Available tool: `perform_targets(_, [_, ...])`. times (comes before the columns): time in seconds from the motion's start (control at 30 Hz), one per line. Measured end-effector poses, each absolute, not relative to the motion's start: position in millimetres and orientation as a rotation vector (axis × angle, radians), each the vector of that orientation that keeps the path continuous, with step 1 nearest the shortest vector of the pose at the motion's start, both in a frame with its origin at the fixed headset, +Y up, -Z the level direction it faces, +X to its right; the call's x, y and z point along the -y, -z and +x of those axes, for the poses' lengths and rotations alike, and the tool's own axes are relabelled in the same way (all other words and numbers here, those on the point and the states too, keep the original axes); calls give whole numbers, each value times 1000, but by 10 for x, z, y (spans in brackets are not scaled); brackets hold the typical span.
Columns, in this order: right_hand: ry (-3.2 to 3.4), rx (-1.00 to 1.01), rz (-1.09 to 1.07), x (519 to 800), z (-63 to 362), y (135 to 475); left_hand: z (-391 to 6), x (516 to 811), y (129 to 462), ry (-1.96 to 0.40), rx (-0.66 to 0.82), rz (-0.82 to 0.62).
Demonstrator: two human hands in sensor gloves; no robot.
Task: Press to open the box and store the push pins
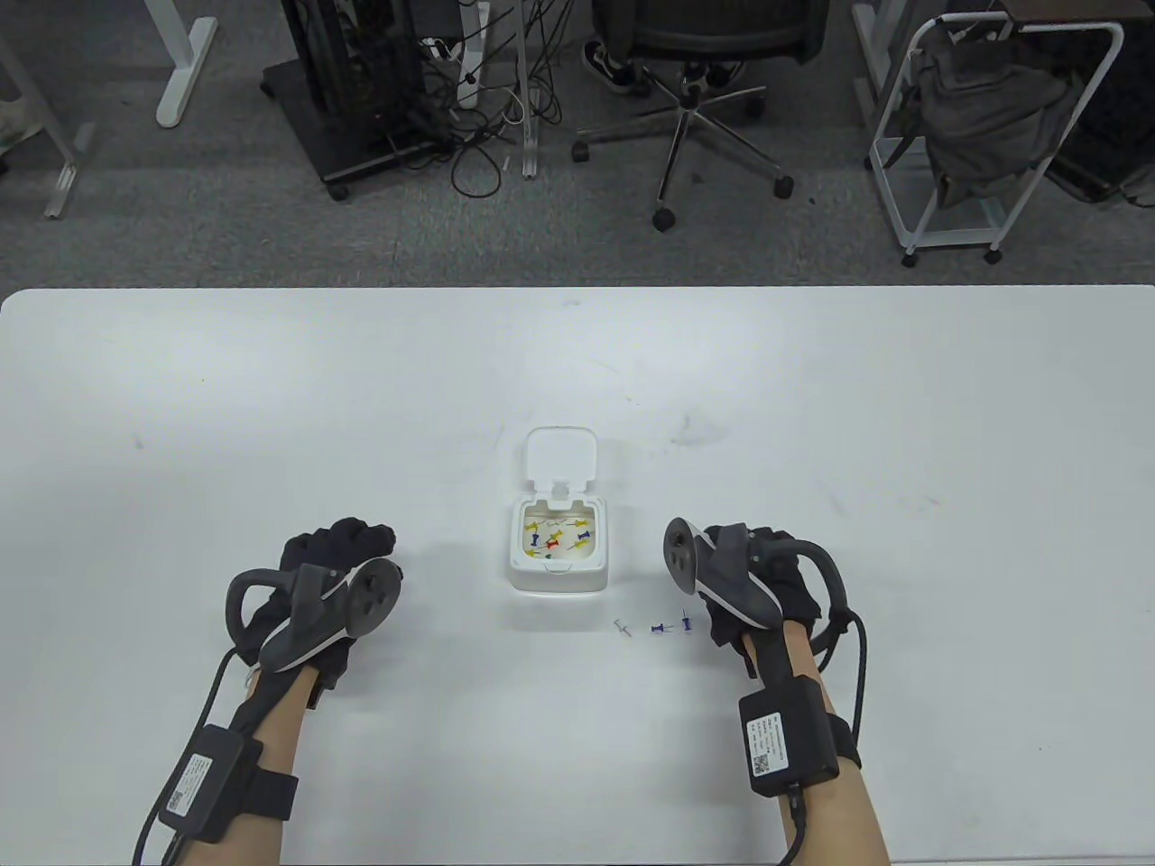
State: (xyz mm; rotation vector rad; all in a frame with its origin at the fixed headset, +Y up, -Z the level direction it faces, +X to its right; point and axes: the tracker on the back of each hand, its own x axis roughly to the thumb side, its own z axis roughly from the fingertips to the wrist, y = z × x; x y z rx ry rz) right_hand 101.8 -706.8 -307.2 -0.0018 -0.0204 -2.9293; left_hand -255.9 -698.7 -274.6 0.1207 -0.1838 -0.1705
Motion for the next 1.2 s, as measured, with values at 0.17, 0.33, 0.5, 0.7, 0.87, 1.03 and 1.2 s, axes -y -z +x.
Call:
perform_targets(0.17, [2954, -25, -93, 6920, 733, 3200, -2564, 6981, 2739, 171, 188, 121])
perform_targets(0.33, [2999, -43, -163, 6846, 434, 3285, -2520, 6920, 2709, 184, 205, 150])
perform_targets(0.5, [2975, -42, -209, 6870, 163, 3354, -2509, 6923, 2703, 185, 209, 148])
perform_targets(0.7, [2965, -36, -245, 6898, -55, 3412, -2556, 6928, 2713, 172, 193, 142])
perform_targets(0.87, [2937, 20, -250, 6913, -137, 3434, -2550, 6932, 2712, 177, 196, 145])
perform_targets(1.03, [2922, -2, -242, 6903, -109, 3419, -2561, 6927, 2703, 170, 192, 154])
perform_targets(1.2, [2911, -12, -216, 6843, 17, 3352, -2562, 6931, 2699, 168, 188, 148])
